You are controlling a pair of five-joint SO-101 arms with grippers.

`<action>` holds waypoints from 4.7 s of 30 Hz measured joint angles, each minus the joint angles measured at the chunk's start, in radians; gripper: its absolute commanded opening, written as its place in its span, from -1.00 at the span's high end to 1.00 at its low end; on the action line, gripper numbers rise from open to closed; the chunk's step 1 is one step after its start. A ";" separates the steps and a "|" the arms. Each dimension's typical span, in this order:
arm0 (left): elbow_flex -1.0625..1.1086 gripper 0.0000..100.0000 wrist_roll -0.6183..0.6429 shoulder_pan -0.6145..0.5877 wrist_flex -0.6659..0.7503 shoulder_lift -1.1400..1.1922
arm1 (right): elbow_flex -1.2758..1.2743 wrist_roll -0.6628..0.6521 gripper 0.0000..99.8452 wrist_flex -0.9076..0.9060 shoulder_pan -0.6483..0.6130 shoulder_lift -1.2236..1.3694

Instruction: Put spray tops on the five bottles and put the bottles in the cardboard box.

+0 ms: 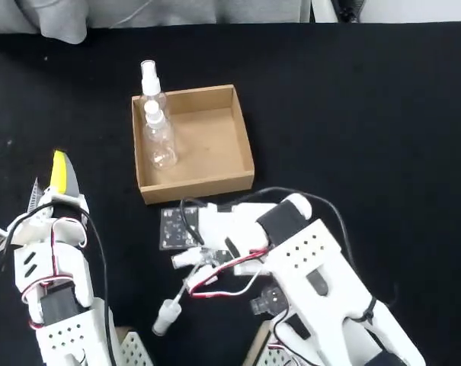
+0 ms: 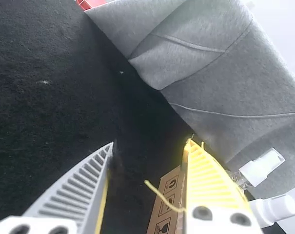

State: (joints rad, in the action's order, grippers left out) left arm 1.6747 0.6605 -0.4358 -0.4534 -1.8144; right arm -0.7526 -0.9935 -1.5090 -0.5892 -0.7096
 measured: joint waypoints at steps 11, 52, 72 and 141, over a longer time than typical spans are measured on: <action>0.000 0.58 0.000 0.000 0.000 0.000 | 0.032 0.057 0.84 -0.002 0.054 0.000; 0.000 0.58 0.000 0.000 0.000 0.000 | 0.285 0.437 0.84 -0.038 0.459 0.000; 0.000 0.58 0.003 0.000 -0.028 0.000 | 0.032 0.631 0.84 0.301 0.466 0.000; -0.351 0.92 0.009 0.700 -0.735 -0.012 | -0.235 0.770 0.84 0.654 0.557 0.000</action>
State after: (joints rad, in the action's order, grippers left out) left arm 1.3234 0.6697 0.2639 -1.1884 -1.8267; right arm -0.9874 -0.2232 -0.8554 -0.0322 -0.7096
